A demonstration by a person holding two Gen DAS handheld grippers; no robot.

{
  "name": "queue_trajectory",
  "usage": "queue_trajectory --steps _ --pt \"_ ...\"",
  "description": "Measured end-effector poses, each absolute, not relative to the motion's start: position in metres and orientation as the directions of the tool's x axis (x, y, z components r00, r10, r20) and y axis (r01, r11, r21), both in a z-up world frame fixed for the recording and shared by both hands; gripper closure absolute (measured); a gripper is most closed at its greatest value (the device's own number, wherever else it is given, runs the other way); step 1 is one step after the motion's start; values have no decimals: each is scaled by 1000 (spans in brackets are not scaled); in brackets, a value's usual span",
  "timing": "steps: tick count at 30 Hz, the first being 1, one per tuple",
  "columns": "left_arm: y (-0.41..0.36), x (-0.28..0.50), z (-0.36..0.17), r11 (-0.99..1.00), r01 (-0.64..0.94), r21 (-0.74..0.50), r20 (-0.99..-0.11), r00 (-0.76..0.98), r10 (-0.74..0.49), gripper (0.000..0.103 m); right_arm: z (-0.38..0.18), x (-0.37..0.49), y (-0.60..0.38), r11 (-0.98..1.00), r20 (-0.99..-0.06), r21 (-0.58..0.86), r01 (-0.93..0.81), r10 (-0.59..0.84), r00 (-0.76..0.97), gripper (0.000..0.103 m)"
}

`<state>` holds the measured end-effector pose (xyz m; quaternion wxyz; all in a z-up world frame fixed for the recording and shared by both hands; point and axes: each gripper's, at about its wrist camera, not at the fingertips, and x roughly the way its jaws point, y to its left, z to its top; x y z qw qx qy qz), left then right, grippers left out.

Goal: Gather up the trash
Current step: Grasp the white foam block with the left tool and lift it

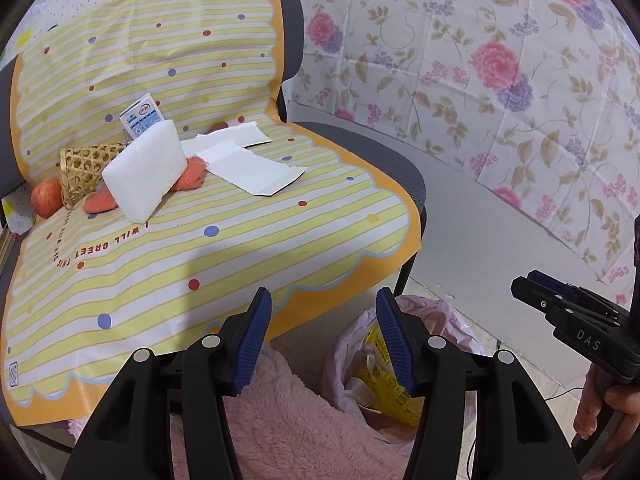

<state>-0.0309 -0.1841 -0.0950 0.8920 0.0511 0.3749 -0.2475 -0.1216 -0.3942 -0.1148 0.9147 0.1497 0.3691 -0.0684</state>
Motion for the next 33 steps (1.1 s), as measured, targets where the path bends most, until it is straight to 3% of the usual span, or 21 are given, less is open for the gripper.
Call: queue_trajectory --steps 3,8,10,13,17,24,27,29,33 --pt "-177 -27 -95 881 465 -86 -694 606 -388 34 -111 -119 -390 944 -689 226 240 -20 724 62" --pt "-146 -9 -87 917 395 -50 -662 674 -327 29 -101 -102 -374 956 -682 203 212 -18 731 48" --pt "-126 3 -83 937 348 -43 -646 705 -291 20 -96 -93 -364 964 -679 188 191 -13 734 43" --pt "-93 26 -79 961 272 -52 -624 742 -243 20 -86 -69 -344 976 -670 160 147 -2 742 34" --pt "-58 64 -82 972 220 -83 -616 755 -224 20 -77 -30 -325 984 -661 150 98 26 750 32" --pt "-62 124 -98 951 289 -108 -644 709 -288 39 -67 27 -306 987 -649 152 52 60 758 32" --pt "-69 139 -102 939 320 -122 -653 687 -319 45 -71 35 -304 989 -662 139 42 61 747 42" --pt "-74 144 -104 935 340 -105 -668 672 -319 67 -74 38 -303 989 -669 144 36 71 740 43" --pt "-62 126 -92 946 302 -116 -641 705 -304 73 -78 40 -302 990 -679 142 23 81 729 43"
